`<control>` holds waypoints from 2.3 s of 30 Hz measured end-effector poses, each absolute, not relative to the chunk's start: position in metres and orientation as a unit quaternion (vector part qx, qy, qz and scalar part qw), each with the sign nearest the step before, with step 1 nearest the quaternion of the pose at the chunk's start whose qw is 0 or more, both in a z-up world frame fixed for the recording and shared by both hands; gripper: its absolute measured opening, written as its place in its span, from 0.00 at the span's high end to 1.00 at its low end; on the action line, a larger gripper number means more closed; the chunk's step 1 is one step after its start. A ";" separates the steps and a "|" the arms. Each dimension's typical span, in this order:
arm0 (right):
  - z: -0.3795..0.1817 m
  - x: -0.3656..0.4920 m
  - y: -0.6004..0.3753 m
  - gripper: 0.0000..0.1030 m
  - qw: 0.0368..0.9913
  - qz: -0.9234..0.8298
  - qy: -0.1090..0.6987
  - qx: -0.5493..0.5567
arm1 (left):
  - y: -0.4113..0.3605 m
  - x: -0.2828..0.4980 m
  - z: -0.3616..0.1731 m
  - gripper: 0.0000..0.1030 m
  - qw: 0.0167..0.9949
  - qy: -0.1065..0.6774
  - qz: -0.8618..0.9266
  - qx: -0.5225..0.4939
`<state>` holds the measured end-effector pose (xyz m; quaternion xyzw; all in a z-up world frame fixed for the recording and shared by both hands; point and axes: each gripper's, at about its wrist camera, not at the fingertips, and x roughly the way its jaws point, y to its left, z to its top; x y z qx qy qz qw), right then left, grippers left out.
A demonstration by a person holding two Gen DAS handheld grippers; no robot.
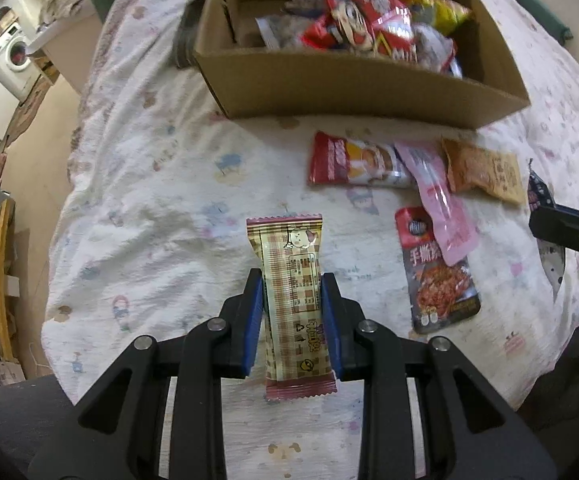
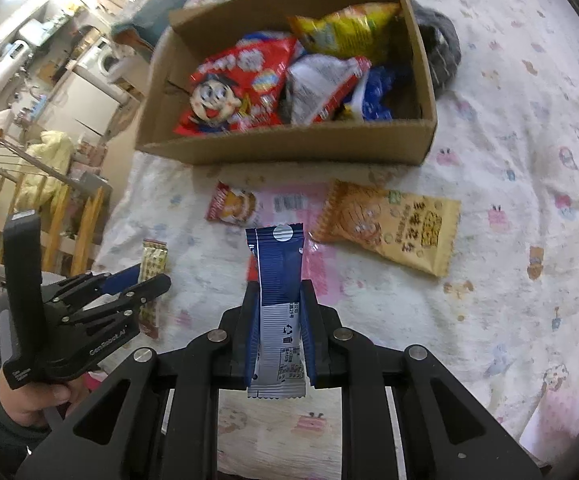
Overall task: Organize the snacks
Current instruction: 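Carry both held snacks up and over the cardboard box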
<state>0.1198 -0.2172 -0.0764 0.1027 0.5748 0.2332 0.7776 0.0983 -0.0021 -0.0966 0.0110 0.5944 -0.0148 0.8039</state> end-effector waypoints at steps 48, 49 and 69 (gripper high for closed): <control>-0.044 0.246 -0.263 0.81 0.860 0.150 0.464 0.152 | 0.006 0.267 -0.025 0.77 0.885 0.465 -0.007 0.000; -0.045 0.246 -0.263 0.81 0.859 0.147 0.467 0.152 | 0.004 0.268 -0.027 0.77 0.885 0.465 -0.006 0.009; -0.068 0.260 -0.251 0.81 0.836 0.127 0.511 0.156 | 0.000 0.274 -0.038 0.76 0.878 0.479 -0.006 0.006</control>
